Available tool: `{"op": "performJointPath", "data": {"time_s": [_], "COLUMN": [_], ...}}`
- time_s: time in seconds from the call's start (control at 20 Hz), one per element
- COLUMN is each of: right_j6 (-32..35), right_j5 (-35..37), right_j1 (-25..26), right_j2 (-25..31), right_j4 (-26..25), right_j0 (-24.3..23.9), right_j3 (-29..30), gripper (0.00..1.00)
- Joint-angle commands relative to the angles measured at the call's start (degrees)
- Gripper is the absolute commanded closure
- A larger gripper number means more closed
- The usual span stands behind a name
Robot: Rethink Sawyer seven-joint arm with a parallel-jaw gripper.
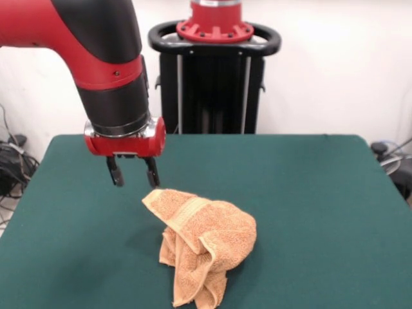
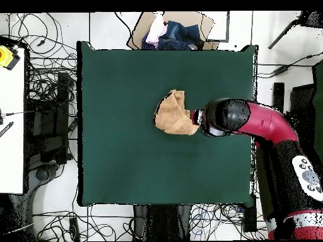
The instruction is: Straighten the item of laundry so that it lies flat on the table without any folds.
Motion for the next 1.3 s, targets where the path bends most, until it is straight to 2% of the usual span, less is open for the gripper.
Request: {"op": "performJointPath", "data": {"time_s": [0.05,0.35,0.55,0.8,1.3], "right_j6": [-1.1,-0.5,0.5,1.6,1.7], "right_j5": [-7.6,-11.3,-14.2,-17.7,-19.5], "right_j1": [1.5,3.7,2.8,0.6,-0.8], "right_j2": [3.3,2.6,1.8,1.5,1.2], "right_j4": [-1.5,-2.8,-3.4,-2.9,-2.3], "right_j0": [-0.1,0.6,1.1,-0.2,-0.9], "right_j3": [5.3,5.0,6.5,11.4,14.6], "gripper": [0.0,0.0,0.0,0.0,0.0]}}
